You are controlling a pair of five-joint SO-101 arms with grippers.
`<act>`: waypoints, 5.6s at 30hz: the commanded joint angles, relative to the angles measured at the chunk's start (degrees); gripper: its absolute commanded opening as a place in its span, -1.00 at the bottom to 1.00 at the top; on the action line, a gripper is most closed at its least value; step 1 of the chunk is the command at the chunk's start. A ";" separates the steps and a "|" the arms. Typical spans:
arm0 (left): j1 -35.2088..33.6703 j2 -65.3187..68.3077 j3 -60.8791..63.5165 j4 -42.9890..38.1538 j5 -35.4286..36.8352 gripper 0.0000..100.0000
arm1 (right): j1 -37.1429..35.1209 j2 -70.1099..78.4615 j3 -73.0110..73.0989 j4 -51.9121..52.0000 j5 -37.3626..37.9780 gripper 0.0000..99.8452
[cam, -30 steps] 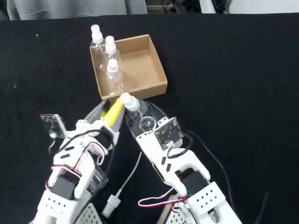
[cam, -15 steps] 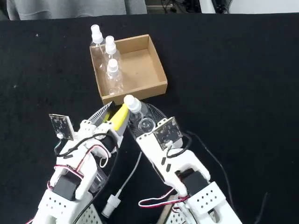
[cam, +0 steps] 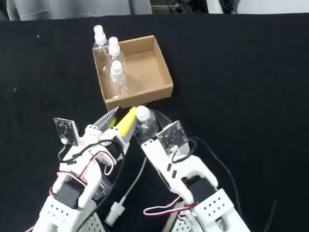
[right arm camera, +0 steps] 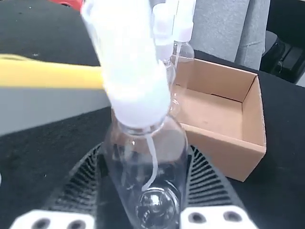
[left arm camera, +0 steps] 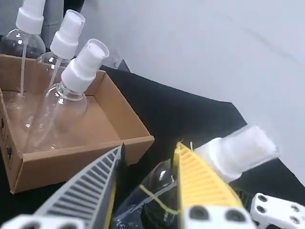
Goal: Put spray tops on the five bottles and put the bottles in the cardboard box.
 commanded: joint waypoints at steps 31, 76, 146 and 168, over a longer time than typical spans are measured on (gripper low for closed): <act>-24.75 -0.62 -5.14 -0.70 2.90 -0.67 | 4.04 -1.27 0.04 0.00 0.09 -0.87; -34.33 -0.44 2.42 13.10 0.44 -0.94 | 4.04 -0.75 -16.66 21.98 -2.64 -0.87; -36.88 -0.35 2.42 13.10 0.44 -0.94 | 15.30 100.00 -81.01 -27.96 -7.91 -0.87; -36.97 -0.35 2.42 13.19 0.44 -0.94 | 16.44 120.92 -96.22 -28.92 -9.85 -0.87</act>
